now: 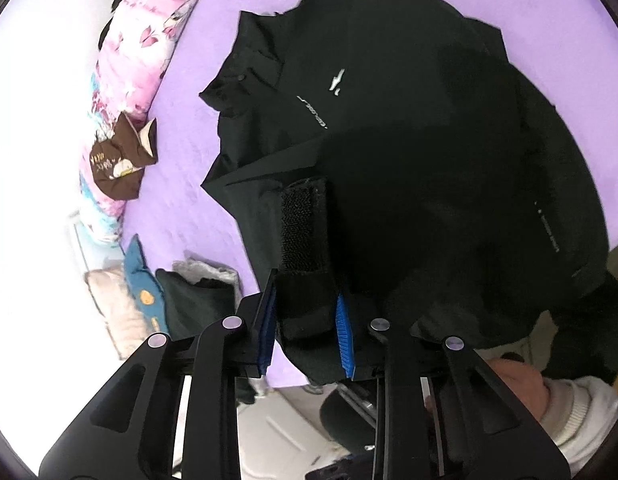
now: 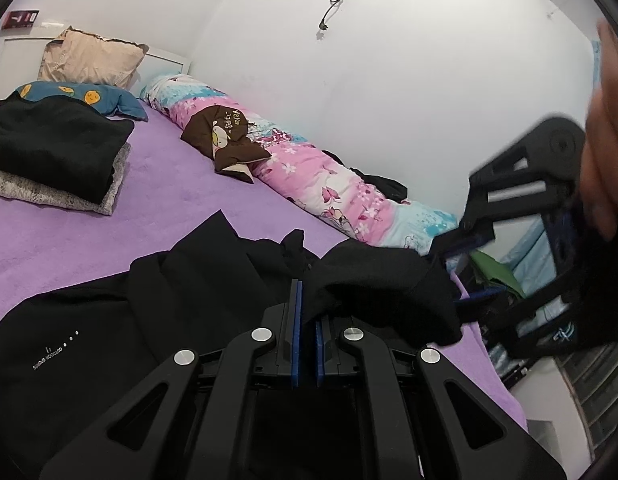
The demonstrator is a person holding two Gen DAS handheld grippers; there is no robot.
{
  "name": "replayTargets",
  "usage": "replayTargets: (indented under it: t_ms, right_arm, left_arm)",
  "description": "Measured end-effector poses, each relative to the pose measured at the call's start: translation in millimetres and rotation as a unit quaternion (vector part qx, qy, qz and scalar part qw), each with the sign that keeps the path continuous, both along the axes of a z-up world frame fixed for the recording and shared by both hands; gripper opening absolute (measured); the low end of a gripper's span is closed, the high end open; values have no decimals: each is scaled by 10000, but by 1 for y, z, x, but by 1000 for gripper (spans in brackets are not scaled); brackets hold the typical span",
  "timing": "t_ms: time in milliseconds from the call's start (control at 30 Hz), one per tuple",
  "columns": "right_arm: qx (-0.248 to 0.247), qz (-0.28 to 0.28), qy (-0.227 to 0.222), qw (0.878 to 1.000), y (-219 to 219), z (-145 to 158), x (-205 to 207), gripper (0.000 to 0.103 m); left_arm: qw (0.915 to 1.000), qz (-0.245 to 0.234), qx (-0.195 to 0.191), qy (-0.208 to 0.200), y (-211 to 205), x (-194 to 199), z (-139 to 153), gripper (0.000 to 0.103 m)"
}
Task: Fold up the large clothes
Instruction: 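Grasp the jacket side with the left tool and lift it toward the zipper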
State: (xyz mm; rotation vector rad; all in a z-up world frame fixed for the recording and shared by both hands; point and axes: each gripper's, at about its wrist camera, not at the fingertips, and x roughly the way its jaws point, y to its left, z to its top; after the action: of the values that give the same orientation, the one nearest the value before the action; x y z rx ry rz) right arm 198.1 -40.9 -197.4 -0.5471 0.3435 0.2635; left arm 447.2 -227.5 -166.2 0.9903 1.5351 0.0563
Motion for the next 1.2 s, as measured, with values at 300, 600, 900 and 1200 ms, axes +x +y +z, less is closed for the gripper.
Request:
replayTargets:
  t_ms: [300, 600, 900, 1200]
  right_arm:
    - [171, 51, -211, 9996, -2, 4, -9, 25]
    - [233, 746, -1, 9969, 11, -5, -24, 57]
    - [358, 1880, 110, 9815, 12, -7, -56, 72]
    - [439, 2474, 482, 9667, 10, -14, -69, 73]
  left_arm:
    - [9910, 639, -1176, -53, 69, 8, 38, 24]
    - [9602, 977, -2588, -389, 145, 14, 39, 23]
    - [8960, 2008, -3942, -380, 242, -8, -19, 22]
    - [8565, 2663, -4407, -363, 306, -20, -81, 20]
